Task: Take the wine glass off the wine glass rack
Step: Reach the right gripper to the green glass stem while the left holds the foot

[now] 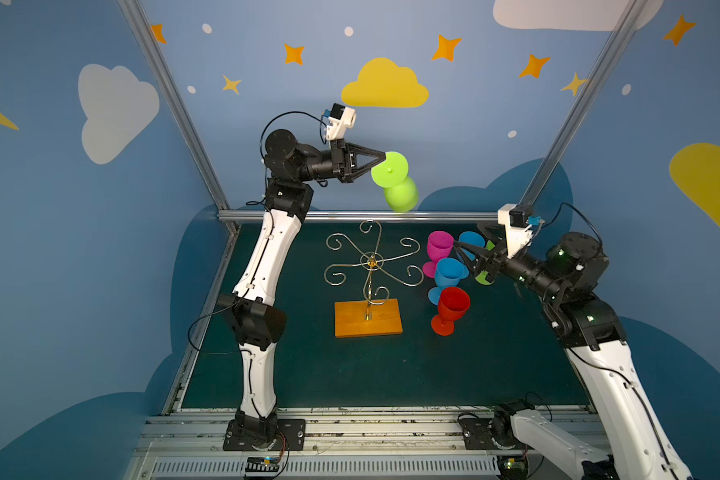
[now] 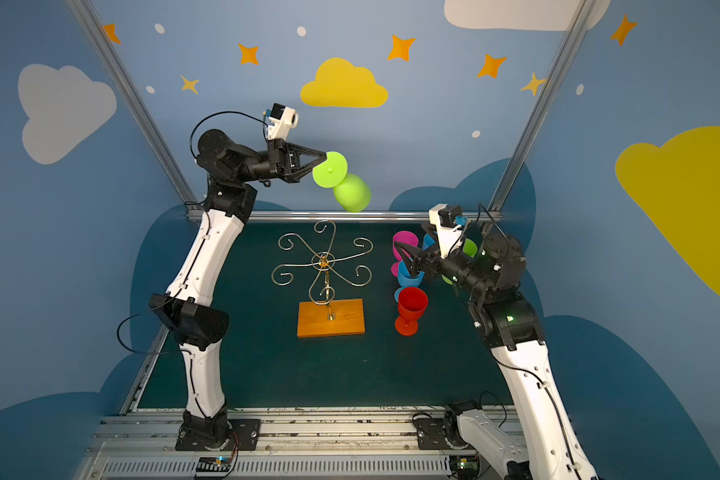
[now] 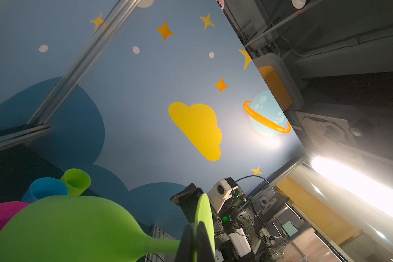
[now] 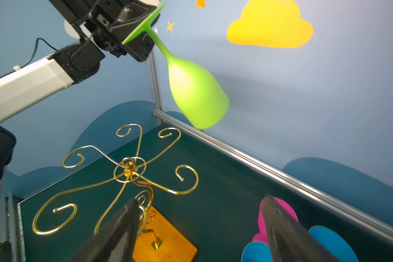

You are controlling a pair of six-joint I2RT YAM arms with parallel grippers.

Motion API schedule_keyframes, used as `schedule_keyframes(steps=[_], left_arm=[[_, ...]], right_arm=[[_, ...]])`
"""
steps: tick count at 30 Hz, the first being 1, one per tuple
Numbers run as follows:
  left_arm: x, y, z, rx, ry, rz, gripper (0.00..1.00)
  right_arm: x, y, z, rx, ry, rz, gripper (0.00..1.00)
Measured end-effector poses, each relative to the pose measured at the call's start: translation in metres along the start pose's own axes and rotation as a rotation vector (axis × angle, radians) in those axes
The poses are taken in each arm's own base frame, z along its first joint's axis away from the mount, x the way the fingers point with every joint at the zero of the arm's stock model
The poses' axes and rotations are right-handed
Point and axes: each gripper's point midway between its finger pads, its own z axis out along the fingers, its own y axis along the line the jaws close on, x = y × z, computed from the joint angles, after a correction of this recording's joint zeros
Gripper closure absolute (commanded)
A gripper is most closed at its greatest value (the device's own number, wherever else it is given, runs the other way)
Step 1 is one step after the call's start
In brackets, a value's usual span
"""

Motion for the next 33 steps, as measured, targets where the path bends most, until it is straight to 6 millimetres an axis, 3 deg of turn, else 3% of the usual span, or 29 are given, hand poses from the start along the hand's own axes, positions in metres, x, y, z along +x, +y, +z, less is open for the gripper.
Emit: schedule_keyframes(steps=[6, 16, 33], left_arm=[[0.02, -0.012, 0.021, 0.05, 0.074, -0.031, 0.97], [0.035, -0.026, 0.034, 0.094, 0.125, -0.055, 0.97], [0.053, -0.049, 0.044, 0.131, 0.168, -0.062, 0.97]], right_arm=[[-0.016, 0.007, 0.015, -0.097, -0.055, -0.14, 0.13], [-0.031, 0.024, 0.033, -0.214, -0.095, -0.316, 0.12], [-0.016, 0.027, 0.085, -0.29, -0.045, -0.356, 0.12]])
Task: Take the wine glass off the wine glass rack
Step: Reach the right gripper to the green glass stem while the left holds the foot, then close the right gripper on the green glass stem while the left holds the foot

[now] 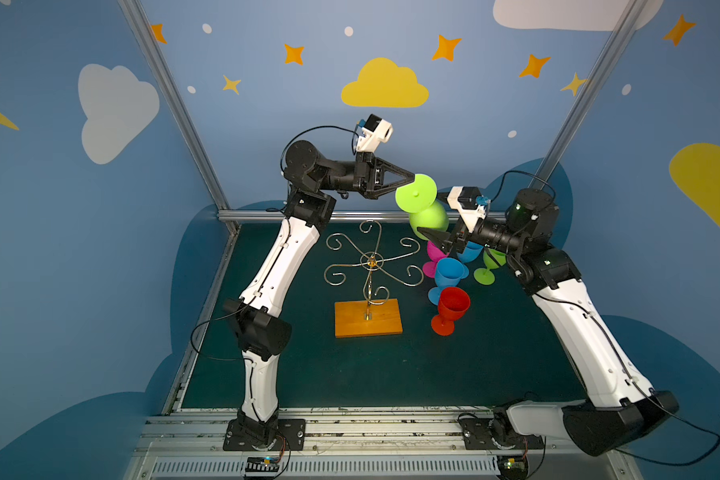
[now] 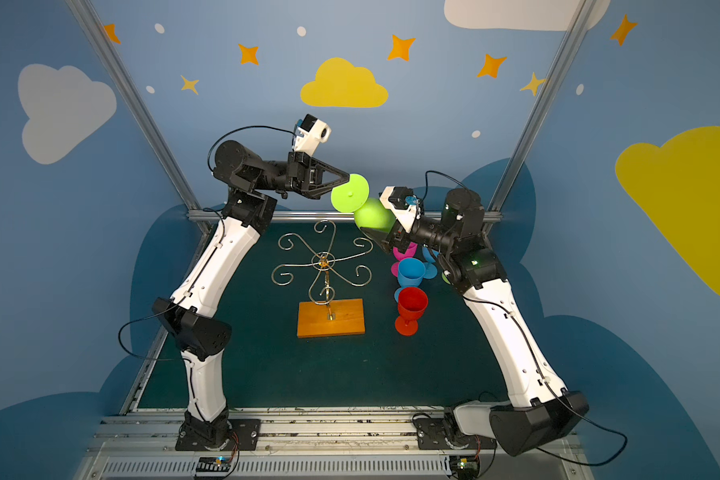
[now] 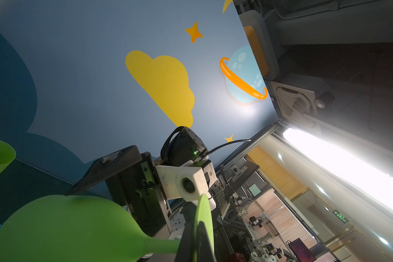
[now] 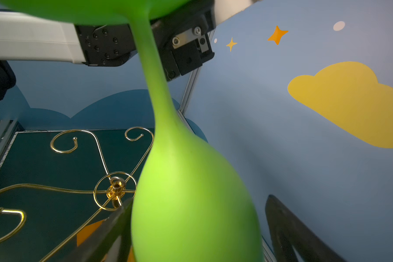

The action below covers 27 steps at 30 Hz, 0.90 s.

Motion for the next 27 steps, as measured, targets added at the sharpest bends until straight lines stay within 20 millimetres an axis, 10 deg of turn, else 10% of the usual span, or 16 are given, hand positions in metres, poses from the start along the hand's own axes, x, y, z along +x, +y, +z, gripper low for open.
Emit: schedule_keyframes(steps=[8, 15, 21, 27], left_arm=[[0.004, -0.005, 0.0, 0.003, 0.003, 0.007, 0.97], [0.004, -0.003, -0.001, 0.001, -0.007, 0.005, 0.96], [0.004, -0.003, -0.002, -0.003, -0.008, 0.045, 0.53], [0.001, 0.005, -0.013, -0.056, -0.062, 0.104, 0.46]], right_arm=[[0.007, 0.007, 0.01, -0.017, 0.02, 0.004, 0.16], [0.011, 0.008, 0.012, -0.002, 0.044, 0.014, 0.5], [0.014, 0.009, 0.006, 0.042, 0.071, 0.059, 0.58], [0.011, 0.012, -0.023, 0.141, 0.122, 0.149, 0.64]])
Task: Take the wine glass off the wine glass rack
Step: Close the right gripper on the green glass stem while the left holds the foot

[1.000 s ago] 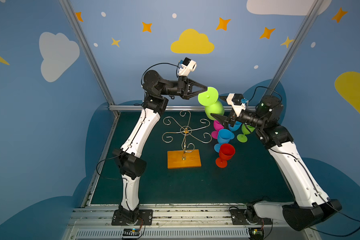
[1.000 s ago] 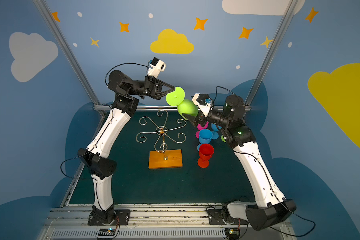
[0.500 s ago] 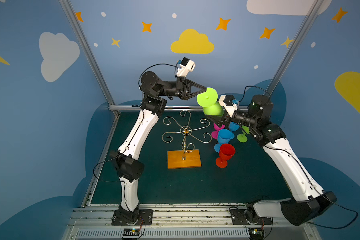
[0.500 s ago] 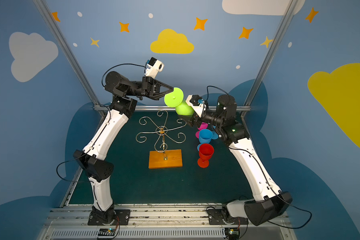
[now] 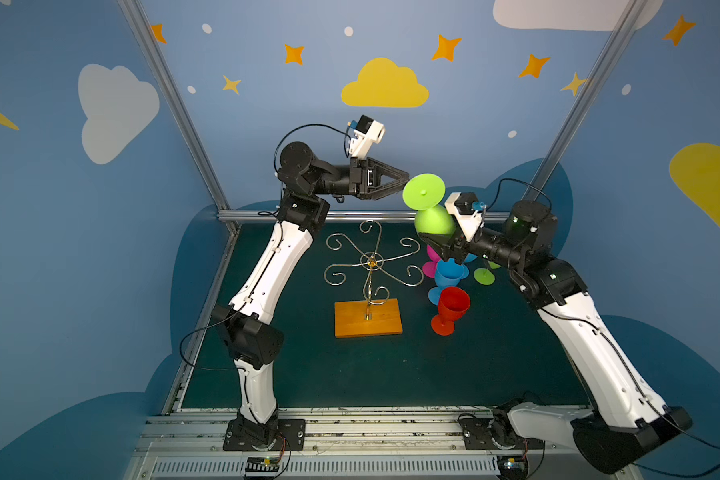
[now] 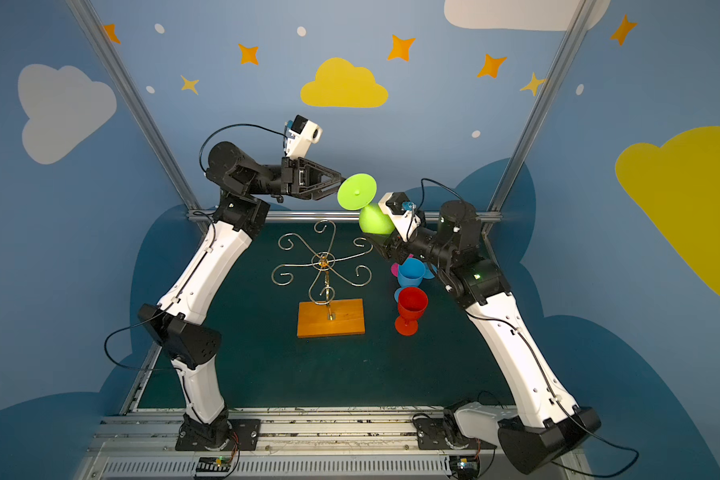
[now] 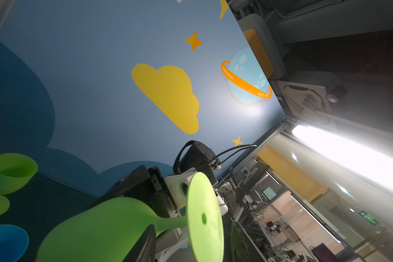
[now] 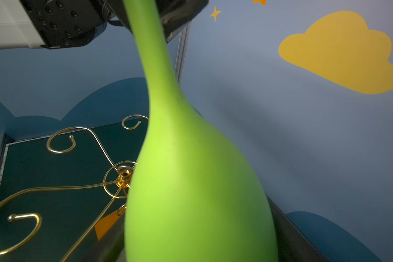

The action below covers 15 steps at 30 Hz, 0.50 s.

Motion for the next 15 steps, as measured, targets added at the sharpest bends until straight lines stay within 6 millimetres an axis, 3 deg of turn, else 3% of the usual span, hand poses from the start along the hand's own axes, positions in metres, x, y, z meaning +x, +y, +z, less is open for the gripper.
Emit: schedule_keyframes(steps=[4, 7, 15], left_arm=[[-0.003, 0.016, -0.01, -0.105, -0.068, 0.115, 0.46], [-0.001, 0.028, -0.016, -0.22, -0.11, 0.293, 0.48], [0.04, 0.061, -0.013, -0.4, -0.095, 0.759, 0.5]], right_arm=[[0.001, 0.0, -0.029, 0.083, 0.048, 0.071, 0.67], [0.009, -0.002, -0.046, 0.134, 0.11, 0.137, 0.68], [0.033, -0.002, -0.061, 0.186, 0.284, 0.287, 0.73]])
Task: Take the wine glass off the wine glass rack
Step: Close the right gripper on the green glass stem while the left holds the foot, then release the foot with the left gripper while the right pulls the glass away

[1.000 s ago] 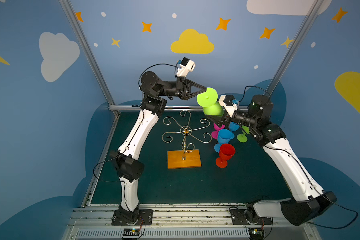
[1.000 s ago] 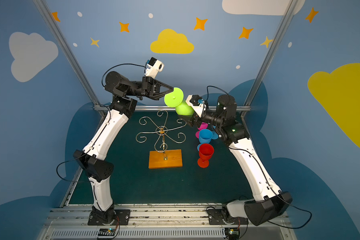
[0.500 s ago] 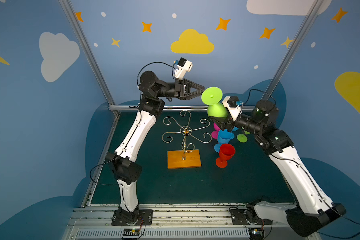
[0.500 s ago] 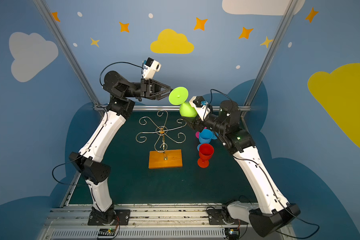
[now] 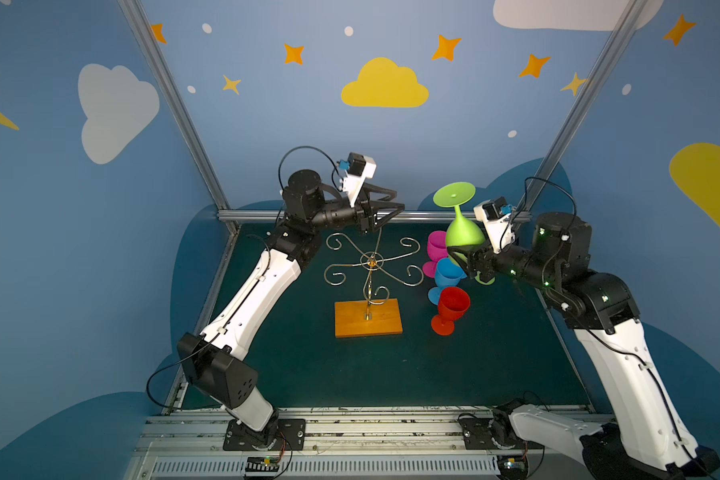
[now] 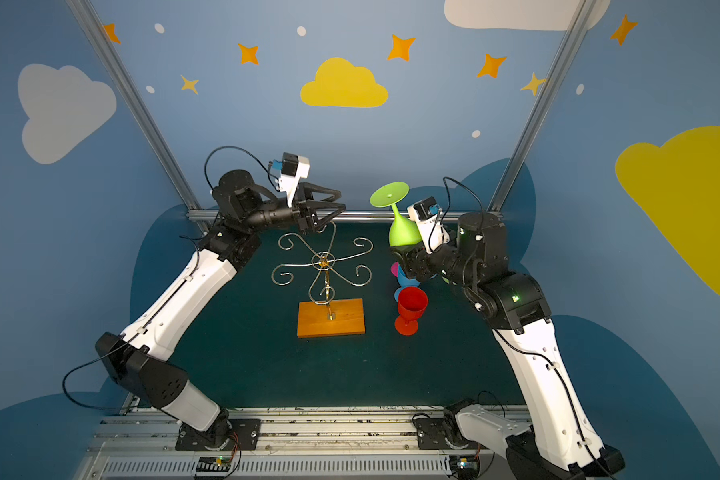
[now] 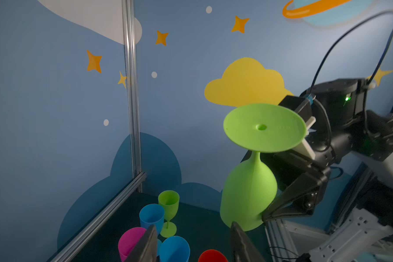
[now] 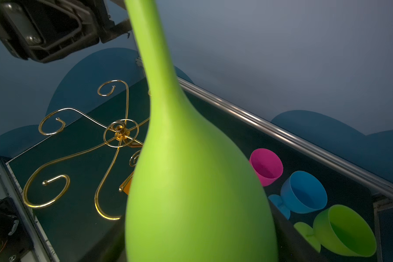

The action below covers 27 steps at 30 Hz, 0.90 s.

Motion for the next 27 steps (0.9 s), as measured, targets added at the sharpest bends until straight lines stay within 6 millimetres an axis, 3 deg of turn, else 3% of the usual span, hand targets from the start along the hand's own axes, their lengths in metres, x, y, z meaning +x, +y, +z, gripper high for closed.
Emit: schedule_keyframes(steps=[6, 16, 27], left_arm=[[0.021, -0.01, 0.011, -0.012, 0.005, 0.229, 0.51], [-0.006, -0.033, 0.01, -0.024, -0.065, 0.461, 0.51], [-0.002, -0.04, 0.016, -0.017, -0.056, 0.498, 0.57]], right_arm=[[0.014, 0.003, 0.004, -0.018, 0.088, 0.054, 0.76], [0.025, 0.02, 0.023, -0.086, 0.178, 0.068, 0.79], [0.03, 0.042, 0.027, -0.159, 0.214, 0.059, 0.81]])
